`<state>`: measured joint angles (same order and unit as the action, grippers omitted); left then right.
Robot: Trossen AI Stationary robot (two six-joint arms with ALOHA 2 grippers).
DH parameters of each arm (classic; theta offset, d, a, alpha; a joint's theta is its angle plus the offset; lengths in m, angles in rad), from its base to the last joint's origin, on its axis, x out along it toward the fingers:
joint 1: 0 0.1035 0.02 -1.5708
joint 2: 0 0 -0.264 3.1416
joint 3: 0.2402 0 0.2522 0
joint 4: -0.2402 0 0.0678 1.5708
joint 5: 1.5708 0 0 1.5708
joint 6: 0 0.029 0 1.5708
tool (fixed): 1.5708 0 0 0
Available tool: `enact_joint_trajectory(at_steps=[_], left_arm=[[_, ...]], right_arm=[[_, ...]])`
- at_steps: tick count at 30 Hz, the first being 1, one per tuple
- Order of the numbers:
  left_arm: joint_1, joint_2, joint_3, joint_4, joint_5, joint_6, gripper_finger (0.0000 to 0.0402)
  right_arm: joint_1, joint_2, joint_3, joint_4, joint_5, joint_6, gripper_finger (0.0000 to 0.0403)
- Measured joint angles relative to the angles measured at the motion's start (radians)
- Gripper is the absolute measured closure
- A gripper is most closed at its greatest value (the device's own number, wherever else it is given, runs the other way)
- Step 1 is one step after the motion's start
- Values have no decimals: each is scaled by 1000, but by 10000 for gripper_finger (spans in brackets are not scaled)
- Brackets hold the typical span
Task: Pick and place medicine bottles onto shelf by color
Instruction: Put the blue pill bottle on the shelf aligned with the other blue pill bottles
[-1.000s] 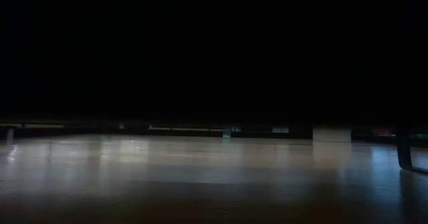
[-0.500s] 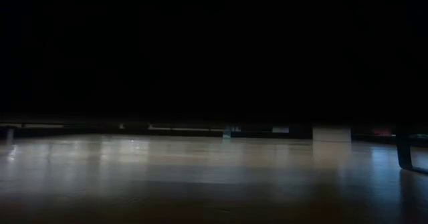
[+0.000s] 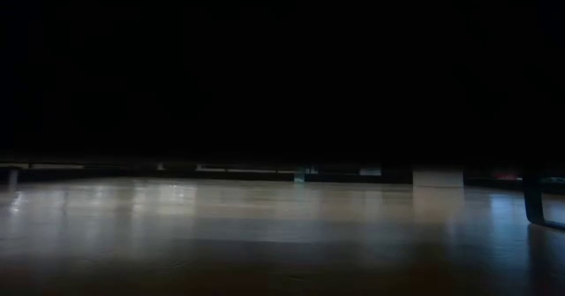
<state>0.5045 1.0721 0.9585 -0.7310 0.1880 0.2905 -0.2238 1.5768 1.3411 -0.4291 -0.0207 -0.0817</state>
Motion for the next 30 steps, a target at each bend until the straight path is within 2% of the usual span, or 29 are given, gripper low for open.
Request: enact_joint_trajectory(at_steps=[7, 17, 23, 30], left_arm=[[0, 0, 0, 0, 0, 0, 137], [0, 1, 0, -2, 0, 0, 137], [-1, 1, 0, -2, 0, 0, 137], [-1, 1, 0, -2, 0, 0, 137]], right_arm=[[0, 13, 0, -11, 1, -1, 271], [1, 52, 0, 12, 3, 31, 173], [0, 83, 0, -13, 179, 104, 131], [22, 146, -2, -69, 185, 110, 126]])
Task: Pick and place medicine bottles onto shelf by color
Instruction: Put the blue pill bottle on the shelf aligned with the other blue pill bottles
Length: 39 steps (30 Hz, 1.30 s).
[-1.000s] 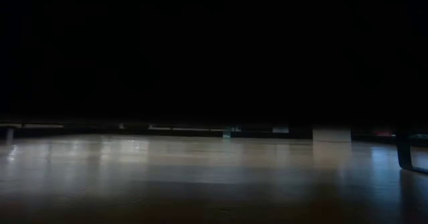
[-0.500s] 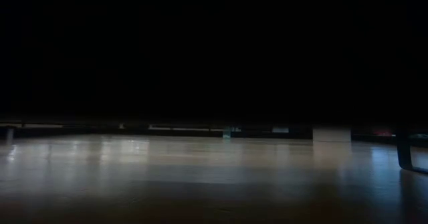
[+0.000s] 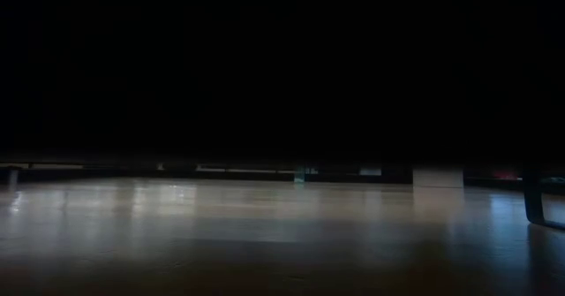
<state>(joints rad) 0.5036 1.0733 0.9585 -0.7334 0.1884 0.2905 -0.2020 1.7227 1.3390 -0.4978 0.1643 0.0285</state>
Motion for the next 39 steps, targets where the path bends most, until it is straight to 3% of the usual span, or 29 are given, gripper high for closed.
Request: enact_joint_trajectory(at_steps=[5, 8, 15, 22, 34, 39], left_arm=[[0, 0, 0, -8, 0, 0, 137], [0, 0, 0, -20, 0, 0, 137], [0, 0, 0, -19, 0, 0, 137], [0, 0, 0, -19, 0, 0, 137], [0, 0, 0, -19, 0, 1, 137], [0, 0, 0, -18, 0, 1, 137]], right_arm=[[31, 2, -103, 28, 7, 99, 126], [54, -3, -198, 103, 99, 160, 126], [101, -5, -436, 604, 319, 69, 126], [86, -6, -584, 927, 350, 19, 126], [4, -5, -572, 963, 349, 81, 126], [-5, 53, -572, 1002, 353, 108, 126]])
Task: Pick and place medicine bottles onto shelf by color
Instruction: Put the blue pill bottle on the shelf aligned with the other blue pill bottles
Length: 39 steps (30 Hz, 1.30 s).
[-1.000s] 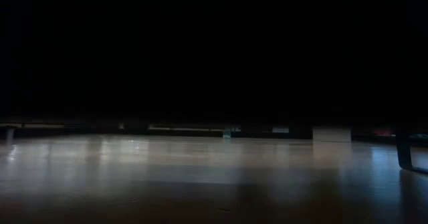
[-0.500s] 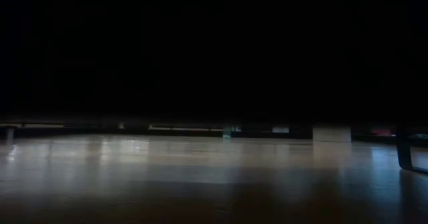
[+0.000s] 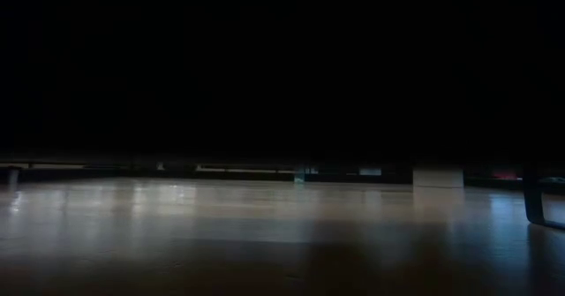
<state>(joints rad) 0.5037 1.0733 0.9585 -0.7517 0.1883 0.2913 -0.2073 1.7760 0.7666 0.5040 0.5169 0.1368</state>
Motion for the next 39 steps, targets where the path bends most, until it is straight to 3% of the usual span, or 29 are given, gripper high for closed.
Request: enact_joint_trajectory(at_steps=[9, 17, 31, 39], left_arm=[[0, 0, 0, 0, 0, 0, 137], [0, 0, 0, 0, 0, 0, 137], [0, 0, 0, 0, 0, 0, 137], [0, 0, 0, 0, 0, 0, 137]], right_arm=[[-6, 133, 41, 177, 49, -97, 126], [-8, 242, 126, 175, 216, -93, 126], [-41, 248, 136, 185, 223, 45, 126], [-81, 248, 136, 185, 137, 75, 126]])
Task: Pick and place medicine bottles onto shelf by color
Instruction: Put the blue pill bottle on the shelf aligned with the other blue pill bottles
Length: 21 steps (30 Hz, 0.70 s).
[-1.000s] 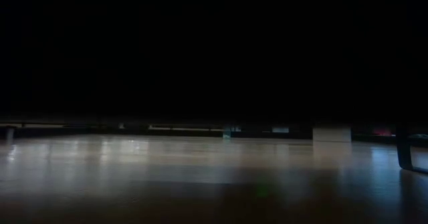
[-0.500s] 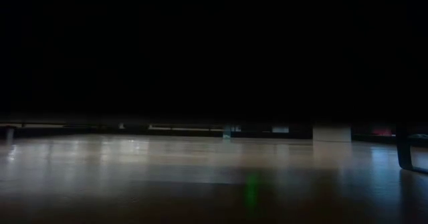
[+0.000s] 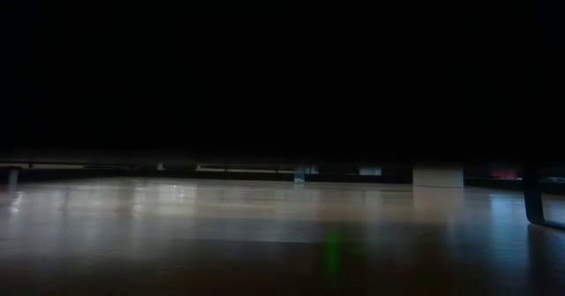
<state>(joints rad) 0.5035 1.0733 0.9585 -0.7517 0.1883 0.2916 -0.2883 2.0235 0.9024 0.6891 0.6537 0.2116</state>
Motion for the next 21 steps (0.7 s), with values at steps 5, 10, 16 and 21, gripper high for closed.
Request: enact_joint_trajectory(at_steps=[5, 10, 16, 21], left_arm=[[0, 0, 0, 0, 0, 0, 137], [0, 0, 0, 0, 0, 0, 137], [0, 0, 0, 0, 0, 0, 137], [0, 0, 0, 0, 0, 0, 137]], right_arm=[[-15, 0, 0, -1, -11, 20, 126], [-28, 0, 0, 1, -66, 19, 126], [-48, 0, 0, 1, -84, 23, 126], [-71, 0, 24, -15, -163, 23, 126]])
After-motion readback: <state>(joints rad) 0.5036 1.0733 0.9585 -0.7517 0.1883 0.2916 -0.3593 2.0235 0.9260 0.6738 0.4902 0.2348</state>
